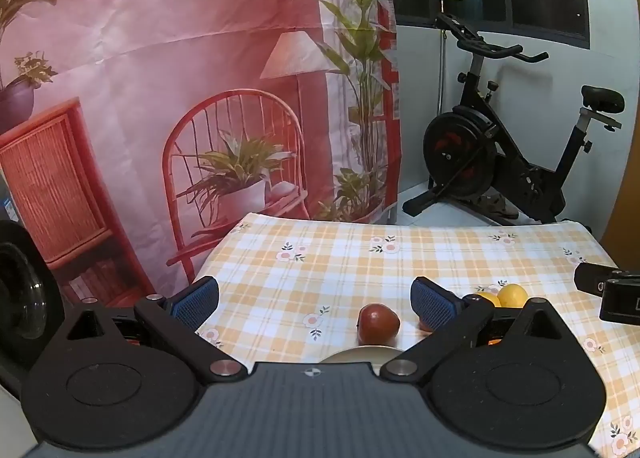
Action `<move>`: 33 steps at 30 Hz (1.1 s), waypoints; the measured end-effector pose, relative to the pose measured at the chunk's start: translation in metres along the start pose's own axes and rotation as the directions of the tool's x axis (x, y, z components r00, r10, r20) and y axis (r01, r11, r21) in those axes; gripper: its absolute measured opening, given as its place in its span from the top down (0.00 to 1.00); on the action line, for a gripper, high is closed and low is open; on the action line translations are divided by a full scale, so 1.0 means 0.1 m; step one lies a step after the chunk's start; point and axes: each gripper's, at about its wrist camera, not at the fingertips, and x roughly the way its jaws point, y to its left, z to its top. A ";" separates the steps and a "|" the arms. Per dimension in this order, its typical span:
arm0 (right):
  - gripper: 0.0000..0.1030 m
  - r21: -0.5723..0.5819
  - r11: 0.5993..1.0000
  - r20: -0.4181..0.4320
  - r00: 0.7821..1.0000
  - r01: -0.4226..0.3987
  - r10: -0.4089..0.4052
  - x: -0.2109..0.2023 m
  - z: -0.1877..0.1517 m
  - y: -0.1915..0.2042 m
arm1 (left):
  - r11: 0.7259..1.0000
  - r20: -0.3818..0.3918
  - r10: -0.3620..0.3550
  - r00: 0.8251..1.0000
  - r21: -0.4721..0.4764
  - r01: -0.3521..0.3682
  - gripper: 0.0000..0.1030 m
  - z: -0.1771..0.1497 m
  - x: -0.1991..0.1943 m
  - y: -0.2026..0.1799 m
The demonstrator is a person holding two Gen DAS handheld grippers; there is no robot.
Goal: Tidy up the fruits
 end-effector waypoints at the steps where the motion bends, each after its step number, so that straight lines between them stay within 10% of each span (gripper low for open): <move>1: 0.01 0.000 1.000 -0.002 1.000 0.001 -0.001 0.00 0.00 0.00 | 1.000 0.000 -0.001 1.000 0.000 0.001 0.00 0.00 0.00 0.00; 33: 0.01 -0.009 1.000 -0.003 1.000 0.007 -0.007 0.02 0.00 0.01 | 1.000 -0.007 -0.012 1.000 -0.009 0.012 0.00 -0.03 0.02 -0.01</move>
